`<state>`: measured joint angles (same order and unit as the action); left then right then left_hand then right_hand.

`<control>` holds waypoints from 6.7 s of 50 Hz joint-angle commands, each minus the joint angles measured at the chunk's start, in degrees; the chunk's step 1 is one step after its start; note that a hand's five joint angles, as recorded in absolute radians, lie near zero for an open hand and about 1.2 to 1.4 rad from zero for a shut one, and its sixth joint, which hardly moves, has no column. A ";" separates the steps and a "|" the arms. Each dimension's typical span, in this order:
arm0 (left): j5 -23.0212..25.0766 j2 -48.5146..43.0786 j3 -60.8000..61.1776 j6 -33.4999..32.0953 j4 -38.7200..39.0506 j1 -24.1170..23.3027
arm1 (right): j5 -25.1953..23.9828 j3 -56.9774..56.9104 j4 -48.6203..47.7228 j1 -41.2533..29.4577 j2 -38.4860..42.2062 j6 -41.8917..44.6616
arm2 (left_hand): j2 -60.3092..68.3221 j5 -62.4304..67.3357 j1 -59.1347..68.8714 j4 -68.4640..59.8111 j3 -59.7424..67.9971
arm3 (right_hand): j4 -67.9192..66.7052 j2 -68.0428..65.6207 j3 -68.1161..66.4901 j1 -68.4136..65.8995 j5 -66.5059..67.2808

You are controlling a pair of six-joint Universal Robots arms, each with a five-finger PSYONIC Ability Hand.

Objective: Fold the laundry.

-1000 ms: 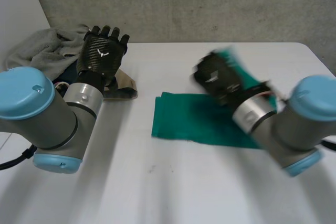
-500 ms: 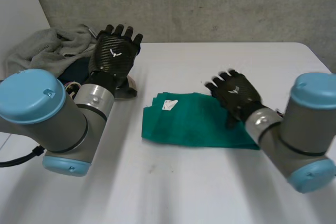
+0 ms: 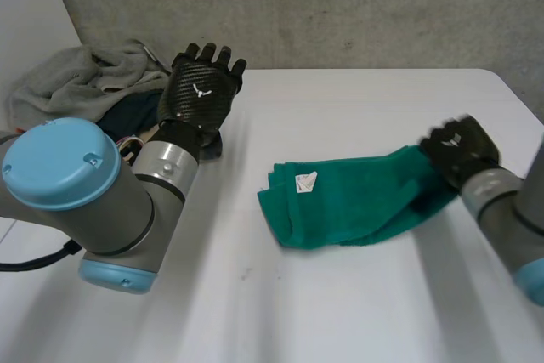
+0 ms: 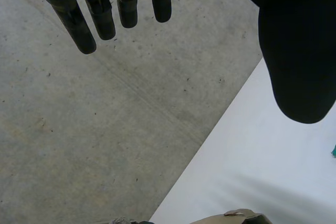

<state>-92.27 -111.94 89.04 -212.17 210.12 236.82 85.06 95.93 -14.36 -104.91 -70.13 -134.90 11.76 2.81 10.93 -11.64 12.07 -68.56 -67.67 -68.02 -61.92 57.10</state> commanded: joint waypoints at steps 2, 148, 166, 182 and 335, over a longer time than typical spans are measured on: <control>-0.11 1.02 0.52 1.32 -1.20 0.40 | -8.05 0.22 -15.43 -18.83 4.55 6.74 | -1.76 -2.81 -0.93 1.64 -2.07 | -11.44 -12.33 -11.98 -18.08 12.90; 29.95 0.41 -22.07 24.00 -31.70 -6.37 | -0.50 -77.65 15.76 23.78 54.92 -59.17 | -0.37 -1.41 0.46 0.25 -0.68 | -11.44 -12.33 -11.98 -18.08 12.90; 29.87 0.41 -21.80 24.00 -31.79 -7.42 | -4.64 -73.88 20.95 27.92 52.73 -53.90 | -0.37 -1.41 0.46 0.25 -0.68 | 58.56 57.67 58.02 51.92 -57.10; 25.30 2.78 -21.72 24.00 -31.35 -6.72 | 17.08 -47.97 -0.47 25.64 27.26 -21.02 | -0.70 -1.75 0.13 0.58 -1.01 | 58.56 57.67 58.02 51.92 -57.10; 1.39 -39.32 -35.43 -28.39 6.71 29.23 | -13.87 11.47 5.66 3.48 -6.52 -15.84 | 68.24 67.19 69.07 -68.36 67.93 | 58.56 57.67 58.02 51.92 -57.10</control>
<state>-91.30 -152.35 50.33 -239.38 216.82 265.93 71.13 107.42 -8.59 -100.92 -77.40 -150.70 68.36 51.96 62.93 -66.39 64.69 -12.15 -12.24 -12.13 -13.23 2.48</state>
